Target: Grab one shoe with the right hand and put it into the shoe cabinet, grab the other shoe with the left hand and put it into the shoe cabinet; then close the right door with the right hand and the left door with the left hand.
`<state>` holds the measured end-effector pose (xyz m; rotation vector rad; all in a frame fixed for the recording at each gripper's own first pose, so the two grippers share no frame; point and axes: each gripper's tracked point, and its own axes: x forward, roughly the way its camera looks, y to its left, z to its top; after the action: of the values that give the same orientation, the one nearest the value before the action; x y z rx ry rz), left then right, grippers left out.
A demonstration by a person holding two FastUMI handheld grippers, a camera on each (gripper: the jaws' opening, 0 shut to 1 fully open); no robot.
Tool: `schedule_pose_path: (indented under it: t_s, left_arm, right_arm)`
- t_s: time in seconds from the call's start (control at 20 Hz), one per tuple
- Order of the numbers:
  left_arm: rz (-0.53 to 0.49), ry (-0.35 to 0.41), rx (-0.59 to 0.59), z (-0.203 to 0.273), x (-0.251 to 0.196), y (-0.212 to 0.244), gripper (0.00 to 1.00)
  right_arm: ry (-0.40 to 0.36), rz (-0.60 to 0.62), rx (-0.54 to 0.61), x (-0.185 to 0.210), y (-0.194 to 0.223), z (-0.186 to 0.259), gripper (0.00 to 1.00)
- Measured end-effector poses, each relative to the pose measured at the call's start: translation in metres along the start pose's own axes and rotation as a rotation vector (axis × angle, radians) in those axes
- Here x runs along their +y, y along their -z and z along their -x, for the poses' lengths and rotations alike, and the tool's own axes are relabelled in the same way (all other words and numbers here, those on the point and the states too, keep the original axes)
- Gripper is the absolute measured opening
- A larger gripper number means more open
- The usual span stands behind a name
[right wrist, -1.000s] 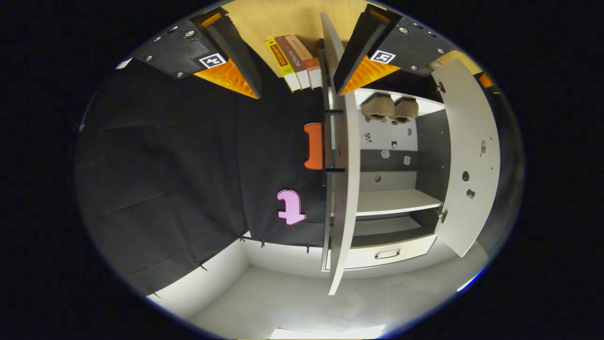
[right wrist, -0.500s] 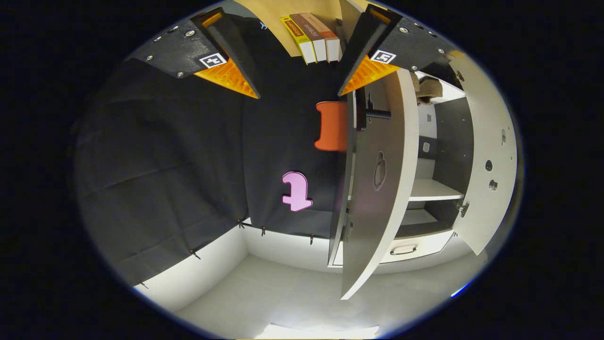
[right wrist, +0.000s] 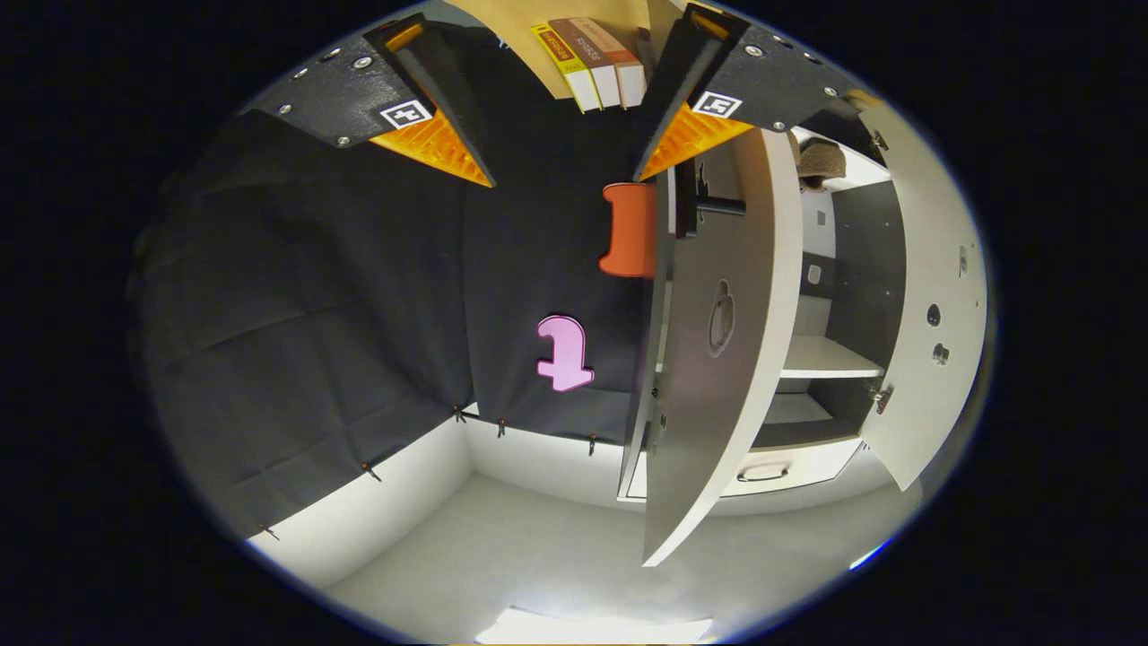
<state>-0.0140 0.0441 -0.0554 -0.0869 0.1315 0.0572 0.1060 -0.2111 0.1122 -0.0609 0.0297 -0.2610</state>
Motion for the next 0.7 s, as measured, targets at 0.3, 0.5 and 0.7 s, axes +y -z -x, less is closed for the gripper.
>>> schedule_pose_path:
  t_s: [0.3, 0.5, 0.7]
  left_arm:
    - [0.031, 0.027, 0.007, -0.001, -0.008, 0.001, 0.97]
    - [0.021, 0.02, 0.016, 0.004, -0.006, 0.003, 0.97]
    - [0.023, 0.002, 0.012, 0.013, -0.004, 0.003, 0.97]
  right_arm:
    - [-0.076, 0.043, 0.012, 0.046, -0.003, 0.013, 0.88]
    - [-0.182, 0.07, -0.008, 0.097, -0.008, 0.013, 0.88]
    - [-0.257, 0.074, -0.045, 0.146, -0.008, 0.004, 0.95]
